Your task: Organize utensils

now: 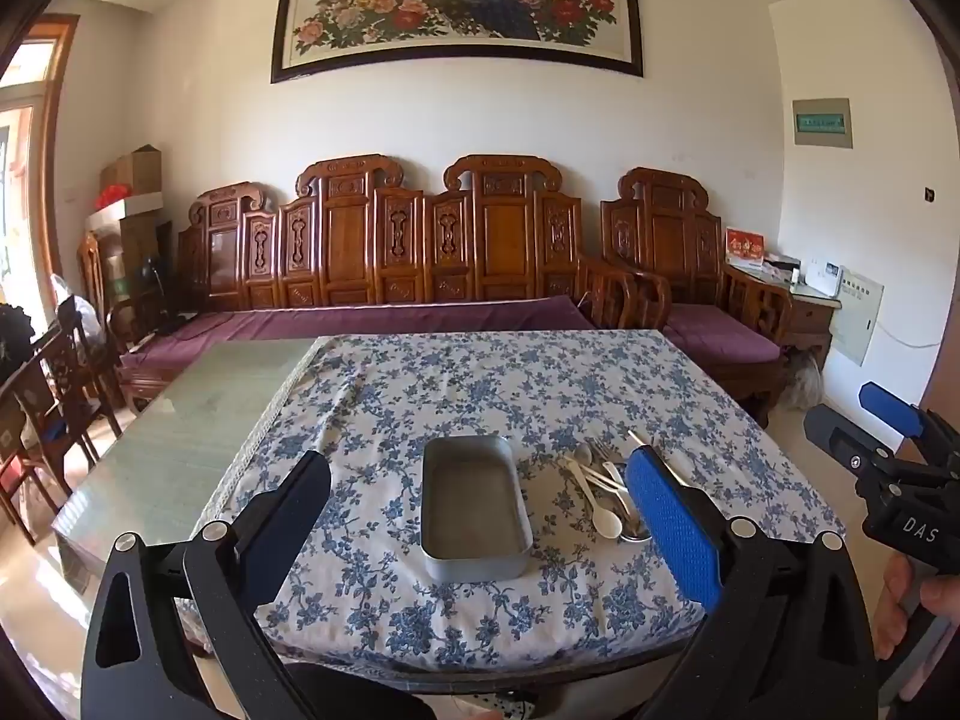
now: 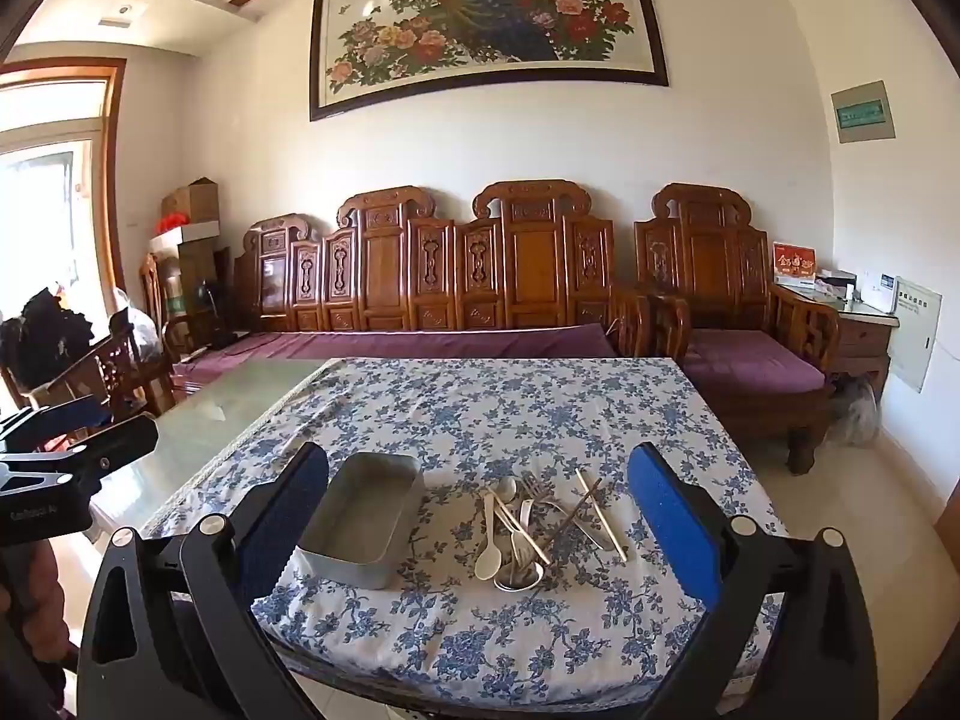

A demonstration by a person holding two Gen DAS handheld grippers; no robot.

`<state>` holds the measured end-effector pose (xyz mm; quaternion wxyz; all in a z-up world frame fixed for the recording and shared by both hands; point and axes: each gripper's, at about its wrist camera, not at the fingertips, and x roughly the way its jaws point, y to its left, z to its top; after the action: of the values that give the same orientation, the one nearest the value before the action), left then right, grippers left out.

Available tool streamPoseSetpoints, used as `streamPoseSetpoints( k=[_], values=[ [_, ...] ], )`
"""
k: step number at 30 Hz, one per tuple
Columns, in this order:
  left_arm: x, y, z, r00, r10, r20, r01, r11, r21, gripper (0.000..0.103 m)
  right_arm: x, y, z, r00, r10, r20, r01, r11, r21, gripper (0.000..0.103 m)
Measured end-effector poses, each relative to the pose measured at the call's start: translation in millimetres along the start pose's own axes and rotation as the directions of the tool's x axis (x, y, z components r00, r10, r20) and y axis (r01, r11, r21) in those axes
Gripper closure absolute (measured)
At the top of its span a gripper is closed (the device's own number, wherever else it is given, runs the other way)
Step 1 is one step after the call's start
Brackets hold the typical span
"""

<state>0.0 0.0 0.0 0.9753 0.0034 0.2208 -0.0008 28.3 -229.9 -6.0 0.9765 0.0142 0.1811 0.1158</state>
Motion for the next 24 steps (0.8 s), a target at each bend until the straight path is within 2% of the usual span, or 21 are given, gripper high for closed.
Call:
streamPoseSetpoints(
  k=[13, 24],
  values=[
    [4.2, -4.8, 4.2, 1.000, -0.001, 0.002, 0.001, 1.000, 0.000, 0.008, -5.7, 8.7, 0.9, 1.000, 0.006, 0.006, -0.006, 1.000, -0.003, 0.003],
    [-10.7, -3.0, 9.9, 1.000, -0.007, 0.013, 0.007, 1.000, -0.002, 0.008, -8.2, 6.0, 3.6, 1.000, 0.016, 0.016, -0.016, 1.000, 0.000, 0.003]
  ],
)
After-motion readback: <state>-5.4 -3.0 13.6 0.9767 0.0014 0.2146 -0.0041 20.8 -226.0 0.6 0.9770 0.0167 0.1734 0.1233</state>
